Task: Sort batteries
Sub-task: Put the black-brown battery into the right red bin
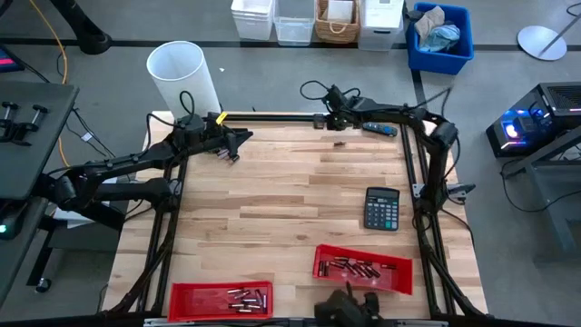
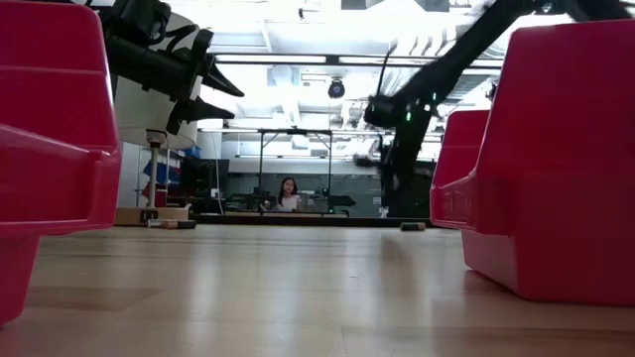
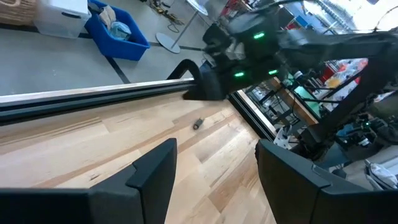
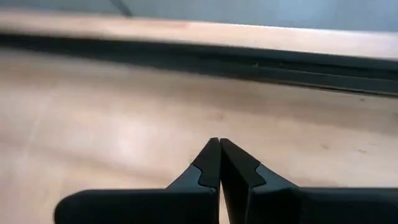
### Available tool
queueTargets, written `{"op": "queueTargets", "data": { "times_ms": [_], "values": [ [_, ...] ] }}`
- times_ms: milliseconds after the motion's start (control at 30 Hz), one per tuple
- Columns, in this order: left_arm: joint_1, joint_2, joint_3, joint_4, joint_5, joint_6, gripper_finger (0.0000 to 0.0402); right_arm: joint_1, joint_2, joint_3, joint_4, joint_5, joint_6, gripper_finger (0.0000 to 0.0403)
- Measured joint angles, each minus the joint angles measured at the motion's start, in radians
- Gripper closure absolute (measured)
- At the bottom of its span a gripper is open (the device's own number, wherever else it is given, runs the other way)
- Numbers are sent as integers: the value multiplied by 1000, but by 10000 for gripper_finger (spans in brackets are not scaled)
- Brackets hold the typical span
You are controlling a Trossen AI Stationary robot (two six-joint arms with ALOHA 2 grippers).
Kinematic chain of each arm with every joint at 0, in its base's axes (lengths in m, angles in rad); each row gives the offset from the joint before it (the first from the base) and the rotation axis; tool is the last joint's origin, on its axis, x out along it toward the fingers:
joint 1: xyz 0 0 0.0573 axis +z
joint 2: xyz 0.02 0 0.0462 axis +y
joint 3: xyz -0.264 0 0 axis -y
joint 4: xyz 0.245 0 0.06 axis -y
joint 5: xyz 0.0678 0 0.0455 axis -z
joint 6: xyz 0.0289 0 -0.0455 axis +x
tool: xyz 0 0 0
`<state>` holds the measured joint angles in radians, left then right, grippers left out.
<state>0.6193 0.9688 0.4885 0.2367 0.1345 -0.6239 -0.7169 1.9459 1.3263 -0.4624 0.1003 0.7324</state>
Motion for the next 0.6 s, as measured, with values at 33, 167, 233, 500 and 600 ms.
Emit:
{"op": "queueTargets", "data": {
  "times_ms": [33, 167, 233, 500, 600],
  "values": [
    [0, 0, 0, -1, 0, 0, 195, 9, -26, 2, -31, -7, -41, 403],
    [0, 0, 0, -2, 0, 10, 195, 44, -108, 0, -253, 5, -240, 403],
    [0, 0, 0, -2, 0, 34, 195, 51, -154, 0, -354, 5, -368, 403],
    [0, 0, 0, -1, 0, 52, 195, 27, -339, -192, -401, -178, -675, 393],
    [0, 0, 0, -1, 0, 51, 195, 70, -345, -279, -384, -180, -835, 360]
  ]
}}
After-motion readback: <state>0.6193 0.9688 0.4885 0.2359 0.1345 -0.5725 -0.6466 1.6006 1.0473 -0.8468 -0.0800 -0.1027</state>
